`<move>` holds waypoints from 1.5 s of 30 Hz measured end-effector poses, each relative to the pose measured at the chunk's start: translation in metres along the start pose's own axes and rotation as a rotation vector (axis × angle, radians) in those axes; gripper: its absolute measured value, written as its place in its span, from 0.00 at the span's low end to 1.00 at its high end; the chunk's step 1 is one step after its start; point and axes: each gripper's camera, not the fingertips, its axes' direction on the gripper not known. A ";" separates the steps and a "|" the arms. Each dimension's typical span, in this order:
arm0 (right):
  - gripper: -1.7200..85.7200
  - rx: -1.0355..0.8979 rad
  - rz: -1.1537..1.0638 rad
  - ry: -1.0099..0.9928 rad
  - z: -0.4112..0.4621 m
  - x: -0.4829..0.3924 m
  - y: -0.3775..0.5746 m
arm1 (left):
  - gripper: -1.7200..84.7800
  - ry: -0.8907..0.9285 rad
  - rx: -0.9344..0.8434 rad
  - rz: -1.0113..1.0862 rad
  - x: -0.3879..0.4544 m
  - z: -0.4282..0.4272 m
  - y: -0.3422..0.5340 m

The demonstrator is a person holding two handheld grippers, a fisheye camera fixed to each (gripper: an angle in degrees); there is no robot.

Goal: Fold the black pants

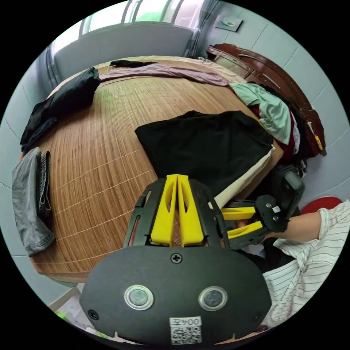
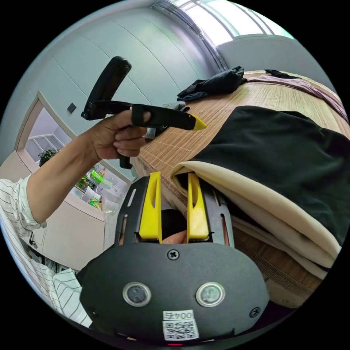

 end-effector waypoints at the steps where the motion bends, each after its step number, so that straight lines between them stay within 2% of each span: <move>1: 0.14 -0.001 -0.001 -0.002 0.001 -0.001 0.000 | 0.02 -0.029 -0.036 0.039 0.010 0.014 -0.001; 4: 0.14 -0.016 -0.016 -0.019 0.003 -0.008 0.002 | 0.02 -0.070 -0.021 0.075 0.028 0.028 0.004; 11: 0.11 -0.129 -0.127 -0.075 0.022 -0.045 0.006 | 0.02 -0.027 0.065 0.037 0.029 0.033 0.026; 14: 0.09 -0.117 -0.164 -0.028 0.001 -0.066 0.008 | 0.02 -0.048 0.162 0.024 0.037 0.015 0.037; 17: 0.07 0.036 -0.141 0.124 -0.059 -0.063 0.004 | 0.02 -0.042 0.220 0.069 0.061 0.007 0.049; 20: 0.03 0.104 -0.017 0.487 -0.114 -0.022 0.003 | 0.03 -0.167 0.130 0.164 0.090 0.032 0.067; 21: 0.02 0.076 0.058 0.612 -0.129 0.001 0.006 | 0.03 -0.190 0.116 0.176 0.095 0.042 0.077; 22: 0.02 0.048 0.092 0.666 -0.135 0.013 0.009 | 0.03 -0.188 0.176 0.154 0.095 0.041 0.086; 24: 0.01 -0.188 0.175 0.794 -0.131 0.056 0.023 | 0.03 -0.150 0.190 0.101 0.092 0.041 0.091; 25: 0.01 -0.237 0.159 0.784 -0.126 0.061 0.028 | 0.03 -0.159 0.191 0.061 0.092 0.037 0.089; 26: 0.01 -0.193 0.081 0.774 -0.128 0.052 0.033 | 0.03 -0.174 0.206 0.044 0.093 0.032 0.088; 28: 0.02 -0.223 -0.013 0.808 -0.127 0.037 0.029 | 0.03 -0.184 0.316 0.007 0.098 0.009 0.081; 30: 0.02 -0.090 -0.081 0.832 -0.144 0.017 0.016 | 0.02 -0.204 0.353 -0.001 0.101 -0.001 0.067; 33: 0.06 -0.016 -0.042 0.838 -0.162 0.028 -0.012 | 0.02 -0.244 0.355 -0.035 0.101 0.002 0.033; 38: 0.09 -0.021 0.075 0.869 -0.174 0.082 -0.057 | 0.02 -0.302 0.328 -0.202 0.094 0.027 -0.018; 43: 0.10 -0.099 0.100 0.894 -0.158 0.128 -0.091 | 0.02 -0.411 0.221 -0.281 0.084 0.072 -0.047; 45: 0.11 -0.198 0.126 0.912 -0.143 0.157 -0.096 | 0.02 -0.407 0.147 -0.304 0.073 0.091 -0.047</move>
